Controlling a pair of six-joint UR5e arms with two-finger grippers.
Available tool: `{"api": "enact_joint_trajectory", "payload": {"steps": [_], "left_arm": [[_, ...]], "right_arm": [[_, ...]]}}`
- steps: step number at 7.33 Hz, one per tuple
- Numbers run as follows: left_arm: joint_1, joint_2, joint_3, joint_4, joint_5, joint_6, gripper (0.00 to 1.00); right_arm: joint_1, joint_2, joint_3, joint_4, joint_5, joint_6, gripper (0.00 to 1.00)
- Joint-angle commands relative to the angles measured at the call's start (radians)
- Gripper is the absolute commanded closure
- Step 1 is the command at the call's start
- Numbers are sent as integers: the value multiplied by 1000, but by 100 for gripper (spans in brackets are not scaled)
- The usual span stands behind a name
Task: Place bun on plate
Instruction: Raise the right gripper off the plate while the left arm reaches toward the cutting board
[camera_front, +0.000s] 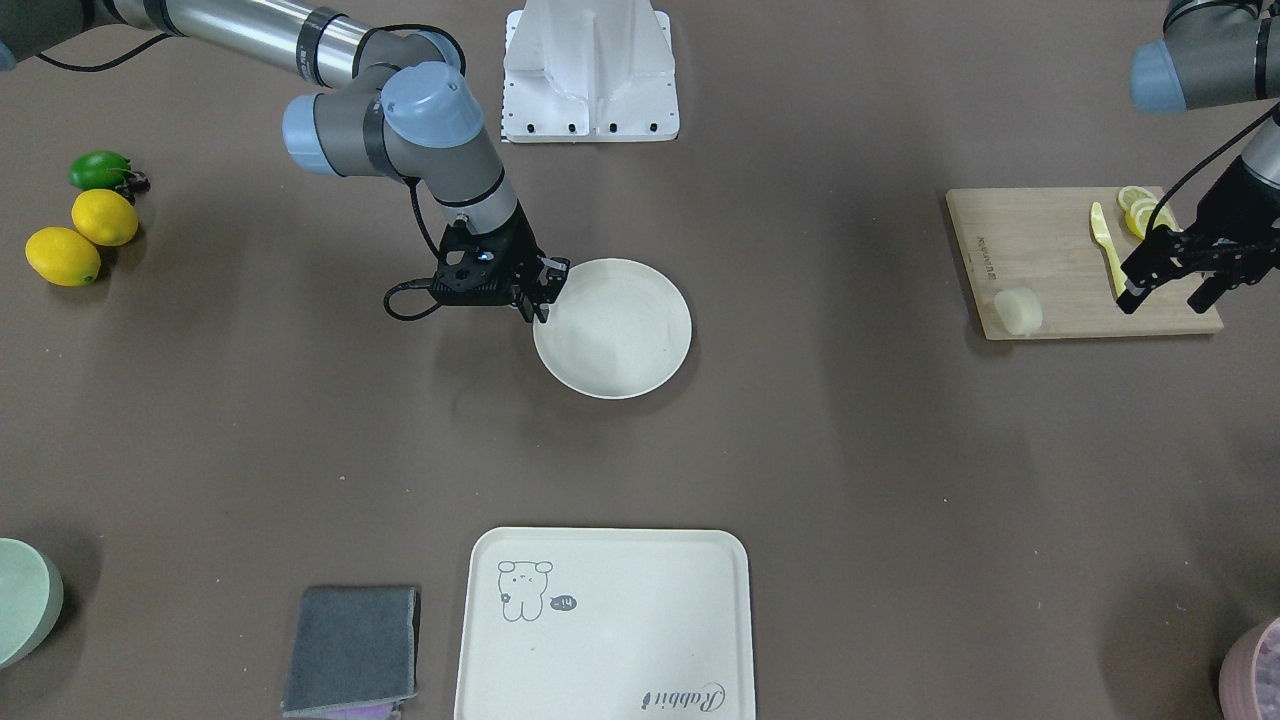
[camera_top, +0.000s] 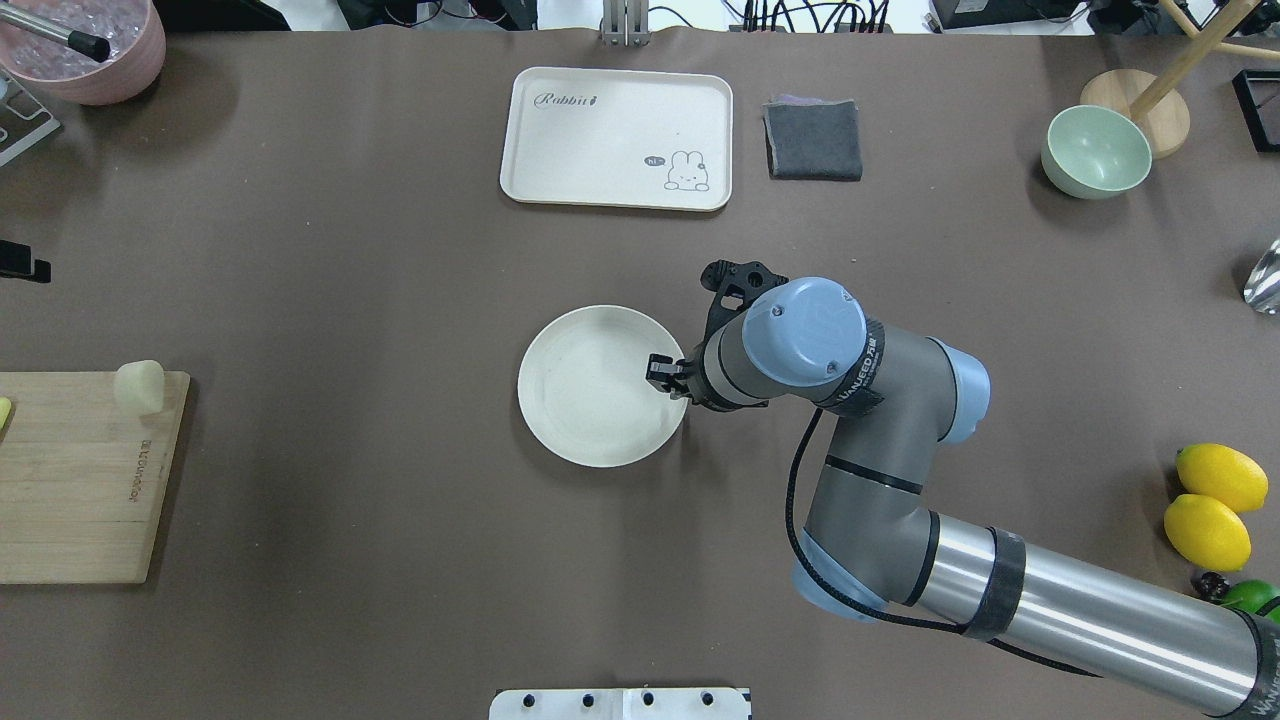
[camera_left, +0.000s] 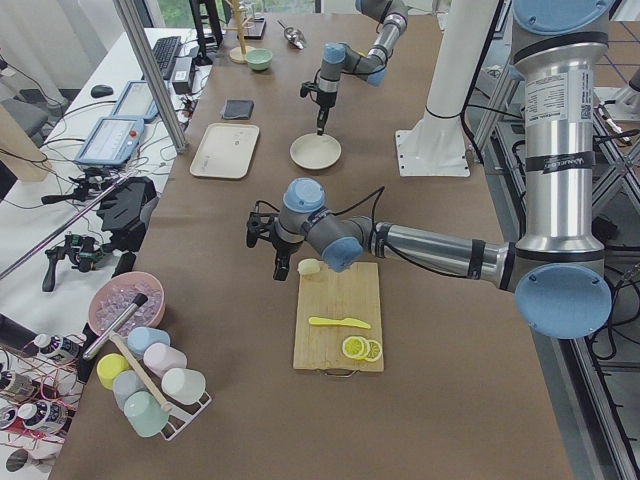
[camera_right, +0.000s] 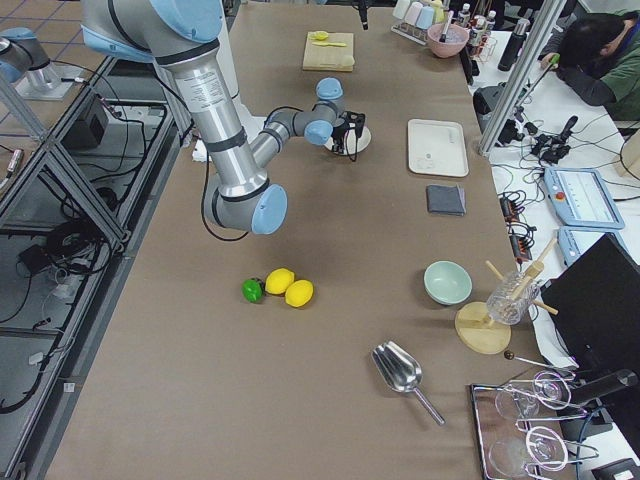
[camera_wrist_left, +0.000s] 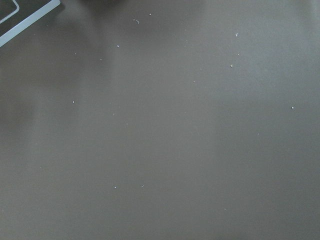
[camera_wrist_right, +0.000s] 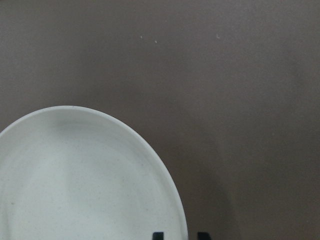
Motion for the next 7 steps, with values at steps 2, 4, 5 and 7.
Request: {"api": "enact_joint_trajectory", "payload": {"steps": [2, 4, 5, 7], "left_arm": [[81, -6, -15, -12, 62, -111, 3], [188, -9, -50, -25, 145, -202, 3], [218, -9, -58, -25, 170, -223, 3], [279, -9, -60, -12, 239, -228, 3]], "right_arm": [[28, -12, 52, -11, -2, 9, 0], [141, -61, 98, -38, 141, -12, 0], [196, -76, 105, -40, 194, -38, 0], [236, -116, 103, -41, 225, -142, 0]]}}
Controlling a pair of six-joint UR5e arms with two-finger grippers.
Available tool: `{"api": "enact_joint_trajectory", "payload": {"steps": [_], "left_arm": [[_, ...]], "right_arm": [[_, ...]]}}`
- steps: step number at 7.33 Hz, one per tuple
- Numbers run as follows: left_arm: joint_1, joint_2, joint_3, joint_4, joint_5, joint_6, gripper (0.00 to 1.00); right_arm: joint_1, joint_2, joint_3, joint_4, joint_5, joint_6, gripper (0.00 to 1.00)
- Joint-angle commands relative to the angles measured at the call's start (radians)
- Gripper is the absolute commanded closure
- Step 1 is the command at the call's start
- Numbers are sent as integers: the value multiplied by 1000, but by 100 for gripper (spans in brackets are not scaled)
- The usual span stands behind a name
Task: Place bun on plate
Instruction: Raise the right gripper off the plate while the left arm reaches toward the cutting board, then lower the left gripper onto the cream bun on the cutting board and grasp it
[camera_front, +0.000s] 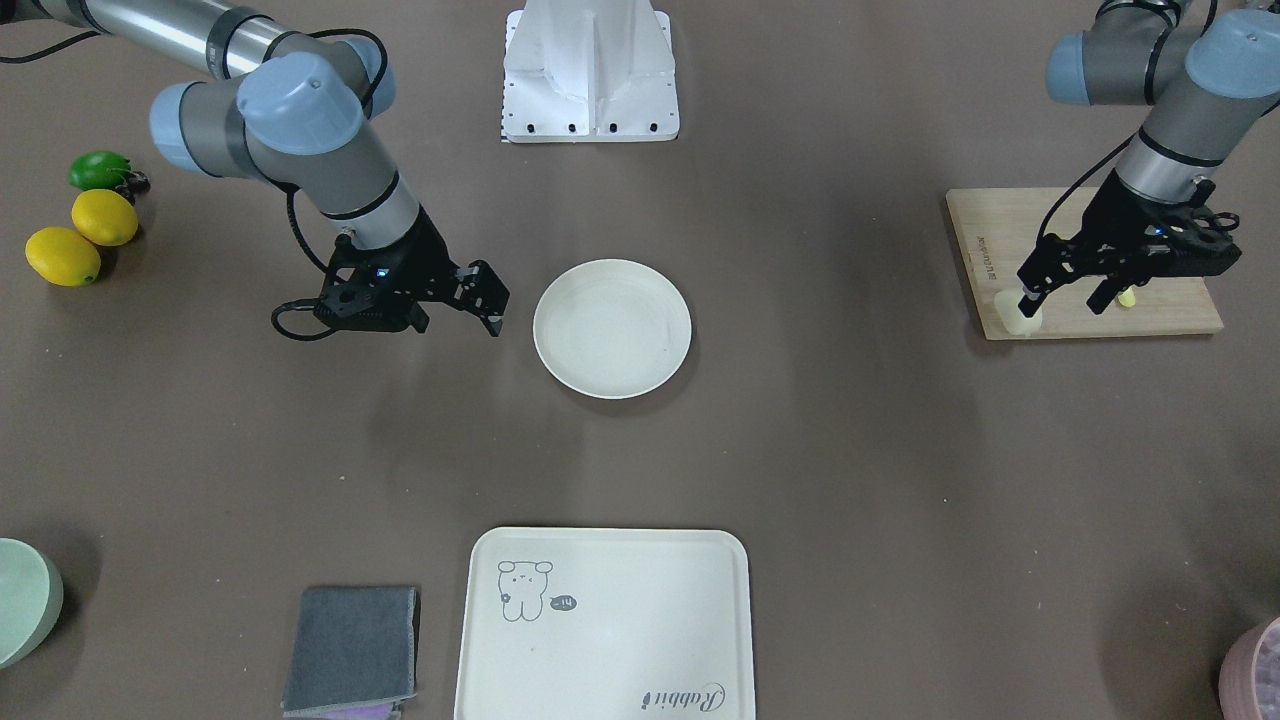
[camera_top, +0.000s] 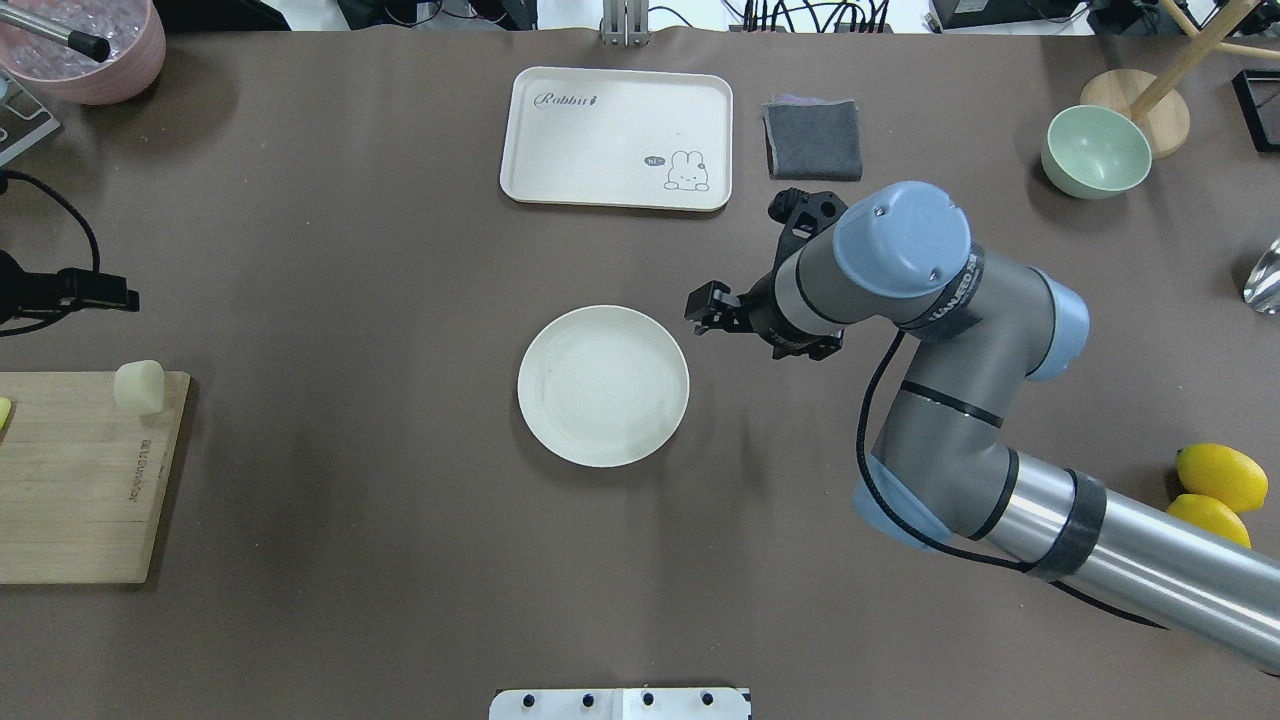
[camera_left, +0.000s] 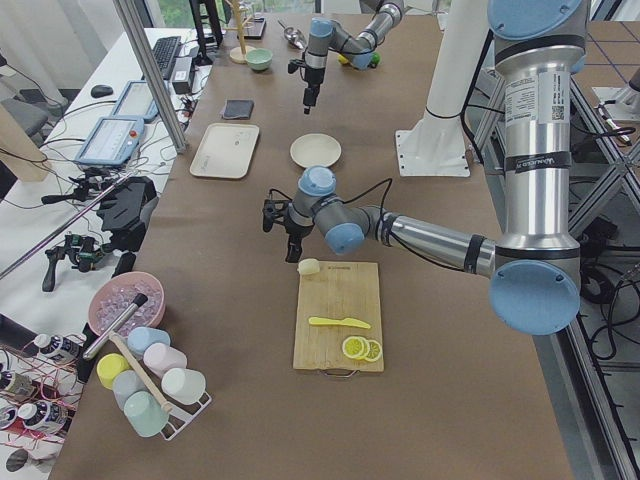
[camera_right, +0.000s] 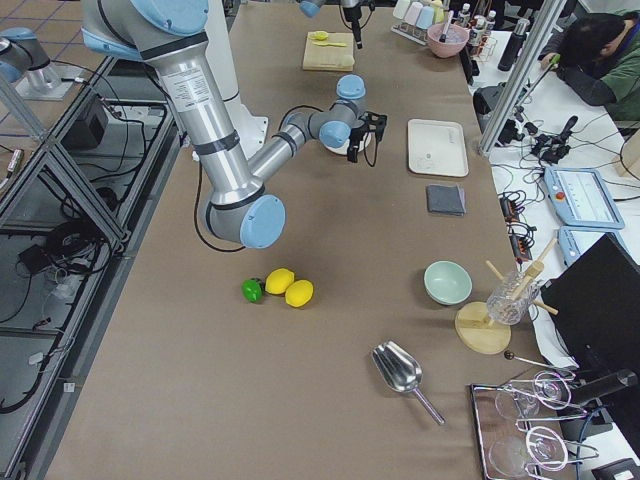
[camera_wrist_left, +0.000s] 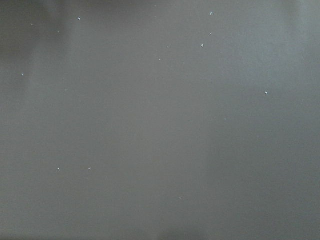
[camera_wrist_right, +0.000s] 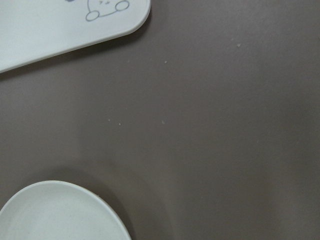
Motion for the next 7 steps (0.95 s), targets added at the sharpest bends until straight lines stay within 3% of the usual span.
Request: {"api": "enact_joint_trajectory", "payload": {"steps": [1, 3, 7], "left_arm": [[62, 3, 1, 6, 59, -9, 2], [117, 8, 23, 1, 87, -41, 2], [122, 63, 20, -7, 87, -11, 2]], "right_arm": [[41, -30, 1, -1, 23, -72, 0], [54, -40, 3, -1, 23, -72, 0], [59, -53, 26, -1, 17, -70, 0]]}}
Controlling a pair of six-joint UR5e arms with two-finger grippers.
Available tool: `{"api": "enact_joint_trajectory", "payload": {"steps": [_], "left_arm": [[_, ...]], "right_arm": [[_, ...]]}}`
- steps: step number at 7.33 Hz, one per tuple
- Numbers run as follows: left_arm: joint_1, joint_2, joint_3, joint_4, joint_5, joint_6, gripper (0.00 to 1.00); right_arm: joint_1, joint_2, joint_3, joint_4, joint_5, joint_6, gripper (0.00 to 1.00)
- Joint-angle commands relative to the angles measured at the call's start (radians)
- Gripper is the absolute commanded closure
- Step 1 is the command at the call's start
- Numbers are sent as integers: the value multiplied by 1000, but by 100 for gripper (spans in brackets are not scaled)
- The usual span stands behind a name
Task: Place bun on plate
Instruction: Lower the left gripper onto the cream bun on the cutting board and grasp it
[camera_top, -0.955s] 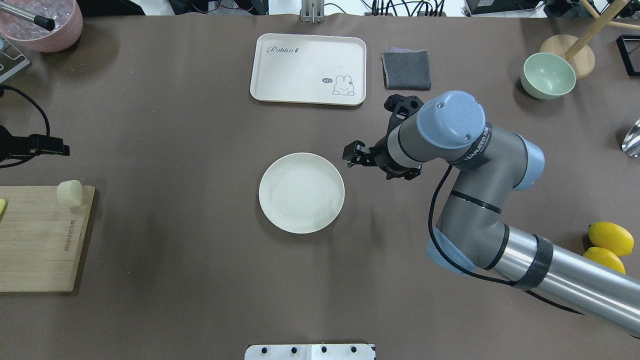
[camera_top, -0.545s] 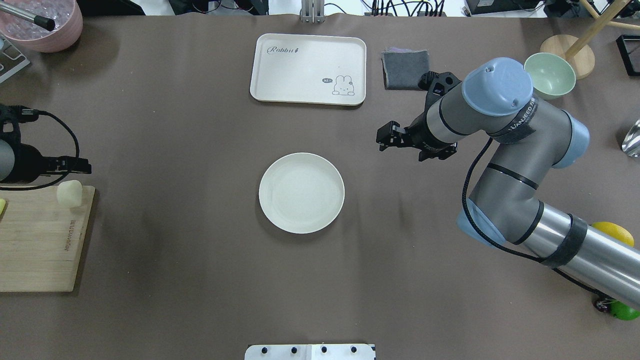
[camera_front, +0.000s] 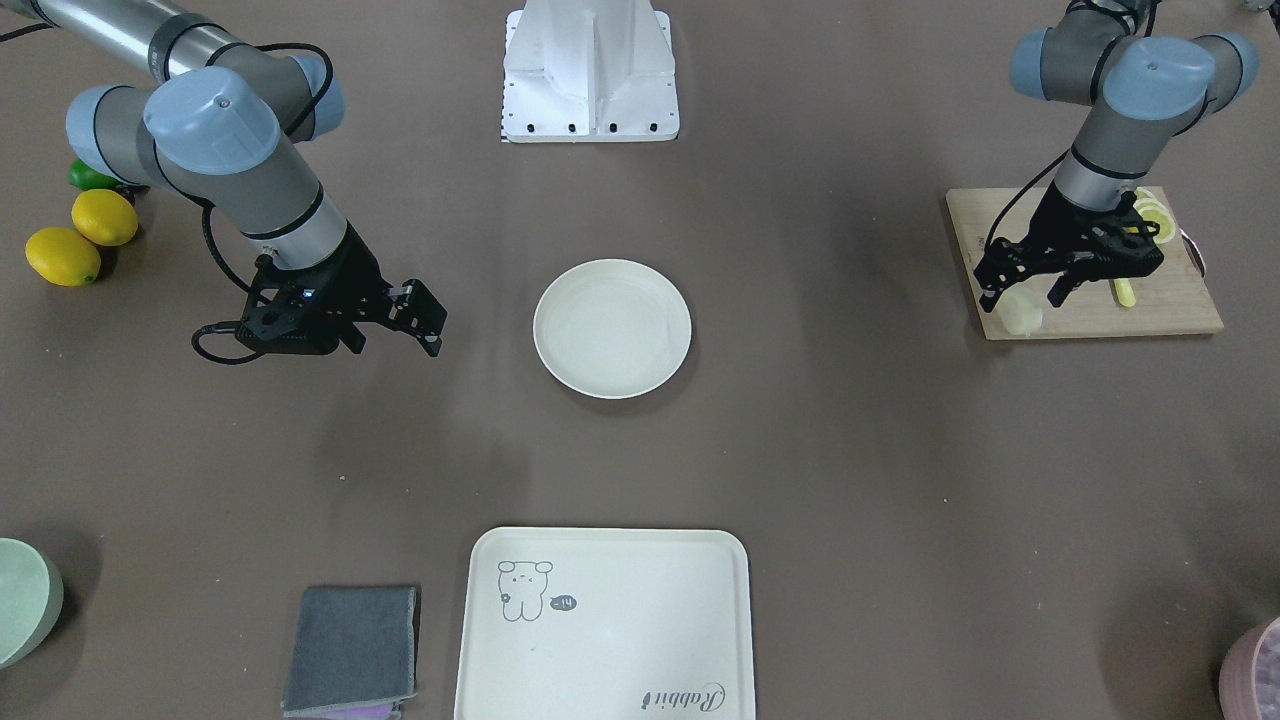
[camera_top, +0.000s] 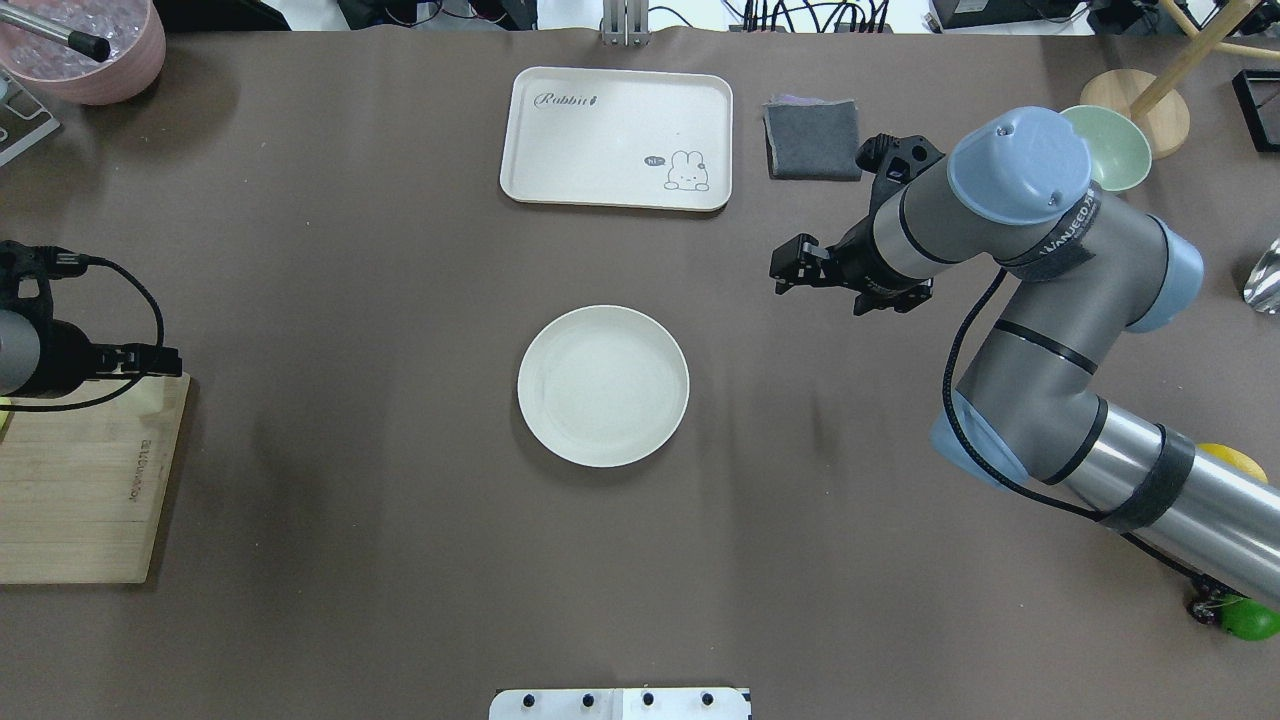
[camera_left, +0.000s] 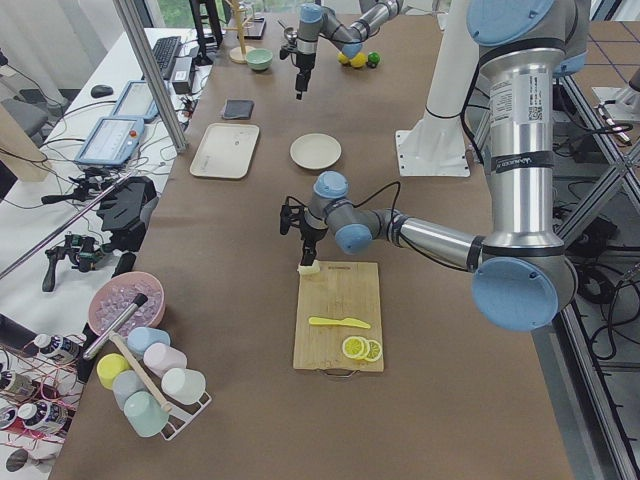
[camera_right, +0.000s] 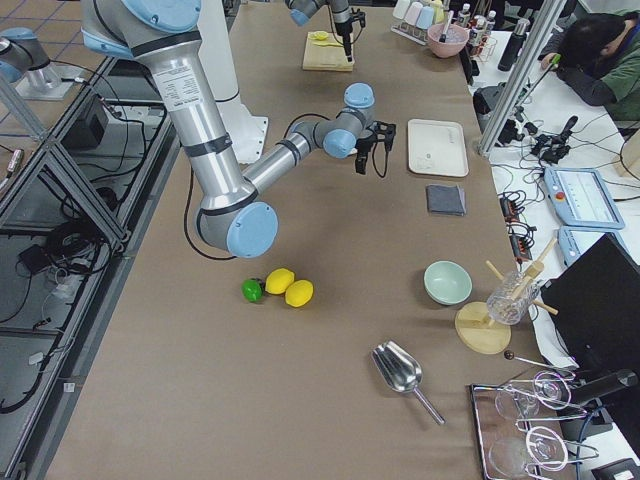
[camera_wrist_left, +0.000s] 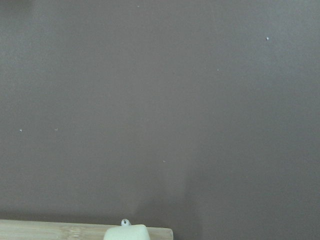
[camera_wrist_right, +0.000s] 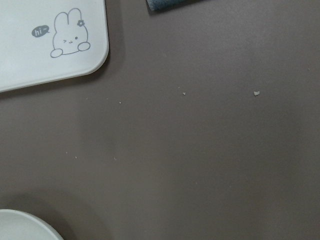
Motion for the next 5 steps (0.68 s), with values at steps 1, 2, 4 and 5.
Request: {"api": "enact_joint_trajectory", "payload": {"steps": [1, 2, 4, 5], "left_arm": [[0, 18, 5, -2, 0, 23, 2], [2, 12, 8, -4, 0, 21, 2], [6, 6, 27, -7, 0, 21, 6], [8, 6, 30, -7, 0, 21, 13]], "right_arm": [[-1, -7, 7, 0, -6, 1, 0], [-1, -8, 7, 0, -6, 1, 0], [-4, -10, 7, 0, -9, 1, 0], [-6, -8, 7, 0, -11, 1, 0]]}}
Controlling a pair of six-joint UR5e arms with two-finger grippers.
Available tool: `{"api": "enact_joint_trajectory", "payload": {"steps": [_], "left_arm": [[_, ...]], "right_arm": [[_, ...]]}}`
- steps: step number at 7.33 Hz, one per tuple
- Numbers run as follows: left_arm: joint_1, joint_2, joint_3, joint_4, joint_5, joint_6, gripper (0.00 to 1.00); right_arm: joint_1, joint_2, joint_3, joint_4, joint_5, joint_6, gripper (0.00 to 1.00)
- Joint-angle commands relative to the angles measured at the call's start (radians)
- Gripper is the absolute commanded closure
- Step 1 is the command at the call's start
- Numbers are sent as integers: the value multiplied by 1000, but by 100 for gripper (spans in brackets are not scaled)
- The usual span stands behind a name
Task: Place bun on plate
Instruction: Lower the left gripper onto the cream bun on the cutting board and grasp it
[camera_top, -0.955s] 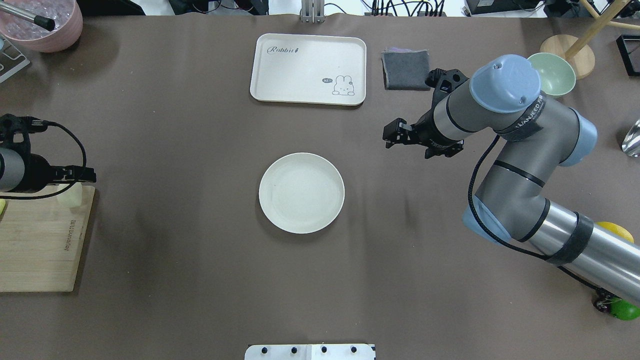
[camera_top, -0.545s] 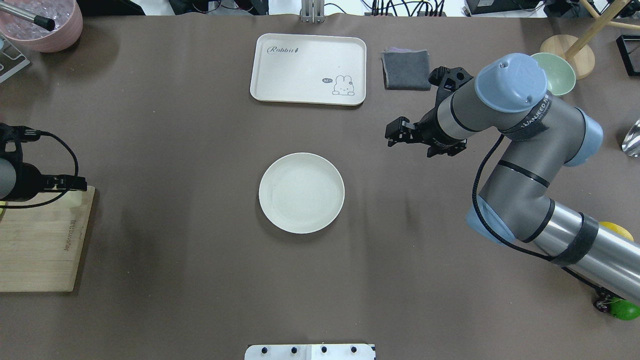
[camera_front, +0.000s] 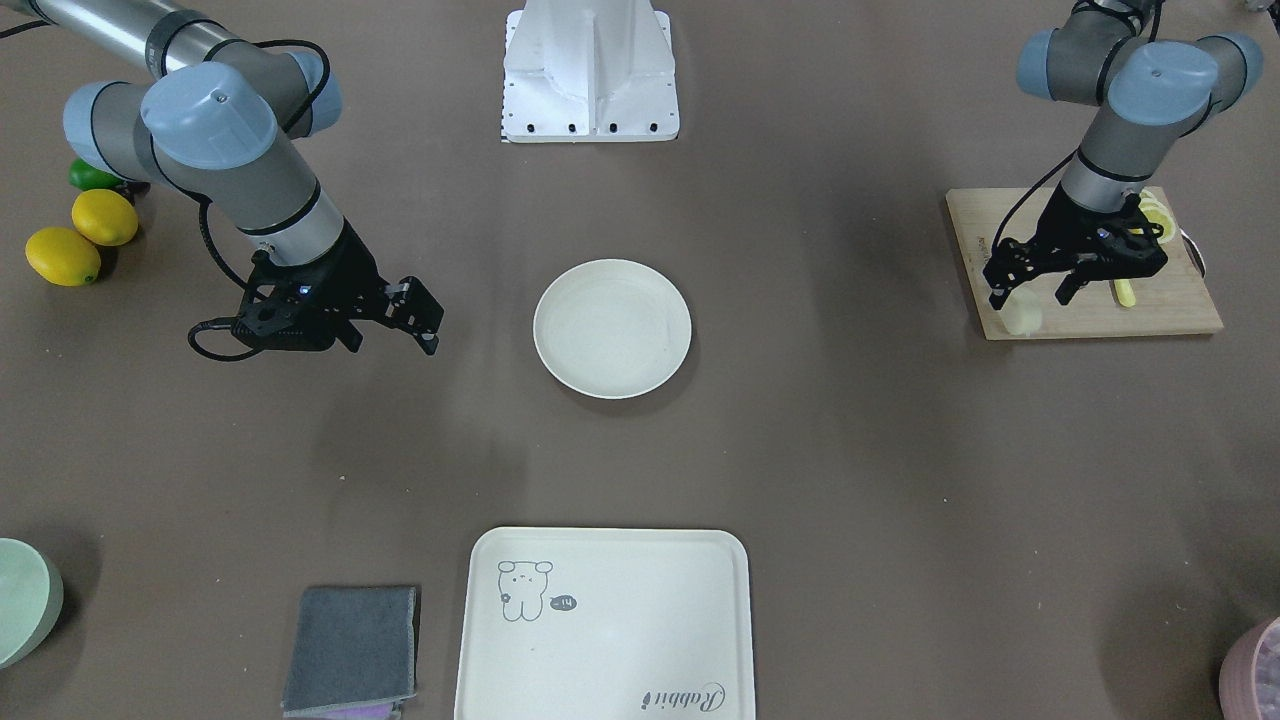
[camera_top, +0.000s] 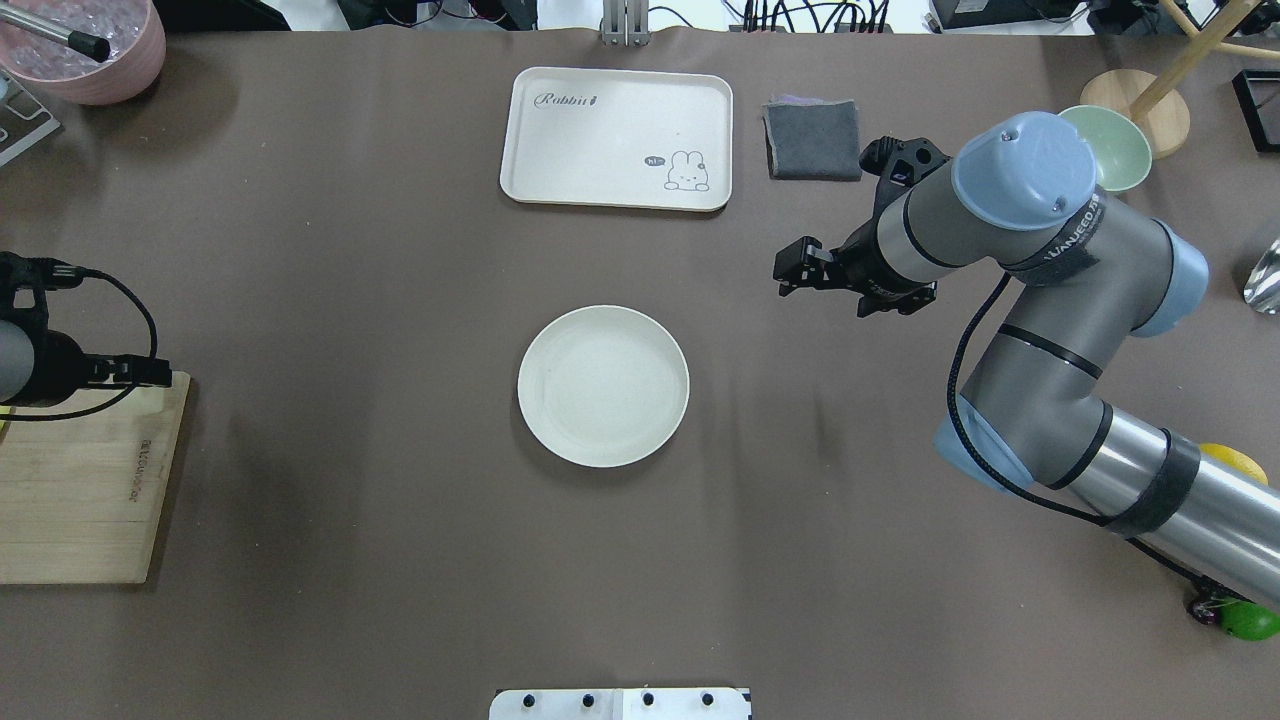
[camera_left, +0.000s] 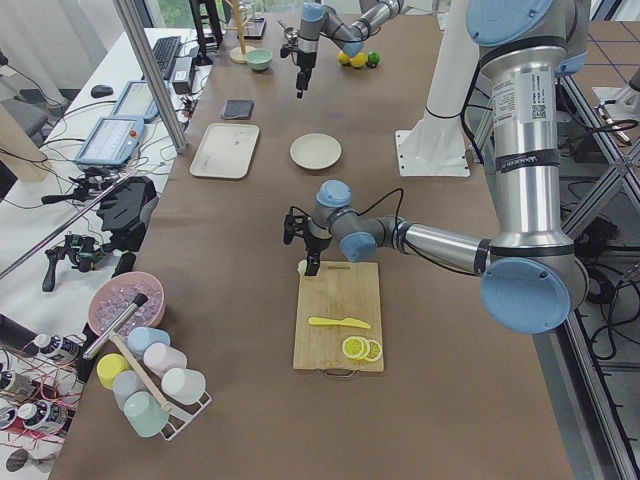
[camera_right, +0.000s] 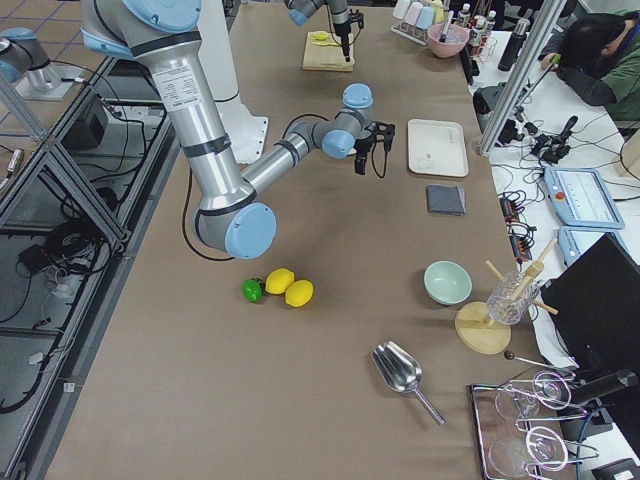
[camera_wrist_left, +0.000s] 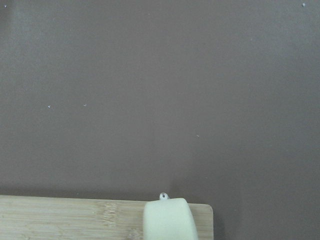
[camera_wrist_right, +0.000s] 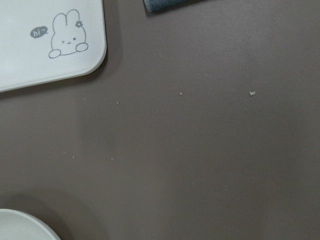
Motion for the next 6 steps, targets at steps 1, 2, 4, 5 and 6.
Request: {"api": "enact_joint_trajectory", "payload": {"steps": [1, 2, 4, 5, 6], "left_arm": [[4, -3, 13, -4, 0, 2, 22], [11, -3, 20, -13, 0, 0, 23], [13, -1, 20, -13, 0, 0, 41], [13, -1, 20, -13, 0, 2, 49], [13, -3, 20, -15, 0, 0, 57]], "right_arm": [[-3, 1, 0, 0, -2, 0, 0], [-3, -1, 0, 0, -2, 0, 0], [-3, 1, 0, 0, -2, 0, 0], [-5, 1, 0, 0, -3, 0, 0], [-5, 1, 0, 0, -3, 0, 0]]}}
